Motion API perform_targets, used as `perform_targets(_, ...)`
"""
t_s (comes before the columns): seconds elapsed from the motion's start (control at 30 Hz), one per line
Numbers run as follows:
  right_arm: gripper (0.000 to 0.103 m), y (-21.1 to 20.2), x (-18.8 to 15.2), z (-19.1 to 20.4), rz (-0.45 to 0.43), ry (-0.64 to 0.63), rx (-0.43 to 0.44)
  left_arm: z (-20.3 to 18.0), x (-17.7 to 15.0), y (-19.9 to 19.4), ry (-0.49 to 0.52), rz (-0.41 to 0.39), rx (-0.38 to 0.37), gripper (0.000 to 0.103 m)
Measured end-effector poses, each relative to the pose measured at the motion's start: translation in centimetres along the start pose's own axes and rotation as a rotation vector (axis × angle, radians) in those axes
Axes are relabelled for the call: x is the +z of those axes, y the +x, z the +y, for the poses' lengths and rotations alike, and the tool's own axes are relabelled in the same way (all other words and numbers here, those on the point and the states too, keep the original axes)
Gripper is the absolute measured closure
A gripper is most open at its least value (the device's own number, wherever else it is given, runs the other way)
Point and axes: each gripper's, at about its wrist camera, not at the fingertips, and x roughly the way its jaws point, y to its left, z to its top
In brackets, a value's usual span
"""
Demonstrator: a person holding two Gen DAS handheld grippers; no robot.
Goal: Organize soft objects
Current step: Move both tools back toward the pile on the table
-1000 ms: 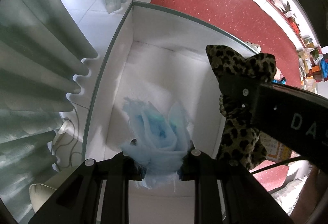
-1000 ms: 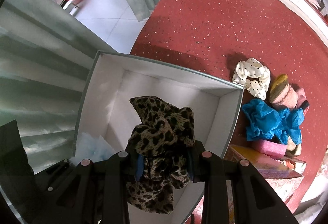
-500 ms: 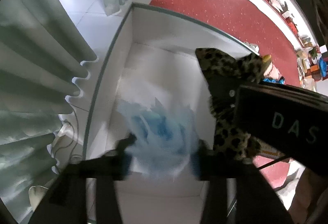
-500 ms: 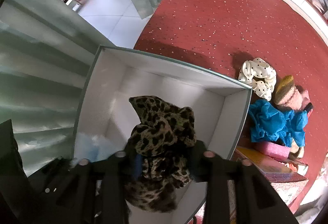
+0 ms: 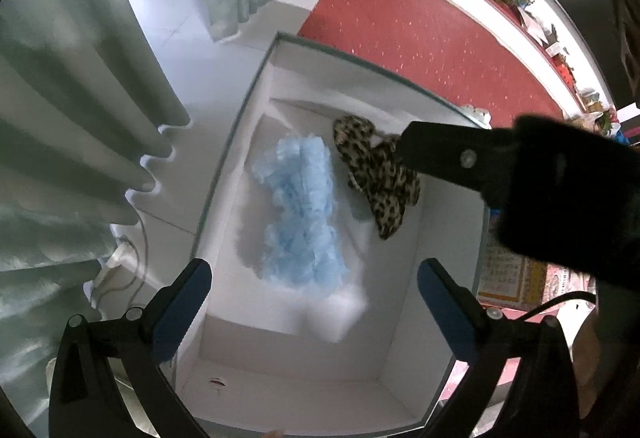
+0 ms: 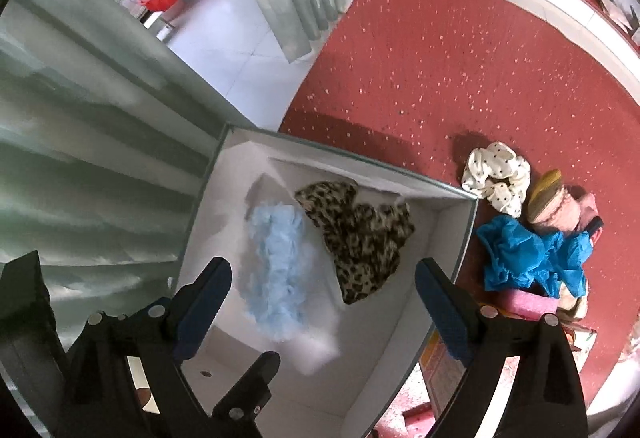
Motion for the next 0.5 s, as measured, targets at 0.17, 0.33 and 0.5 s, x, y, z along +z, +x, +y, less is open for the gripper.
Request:
perform_targets(0.17, 0.000, -3.3, -0.6, 0.0, -0.103, 0.037, 0.021, 0.2, -0.5, -2.4, 0.020, -0.074, -0.022, 0.000)
perform_targets(0.33, 0.000, -7.5, -1.9, -0.4, -0.195, 0.069, 0.055, 0.3, -0.8, -4.3, 0.039, -0.115, -0.055, 0.000)
perform_targets(0.5, 0.000, -12.1, -4.8, -1.5, -0.273, 0.089, 0.105, -0.4, -1.6, -5.6, 0.078, -0.114, -0.080, 0.000)
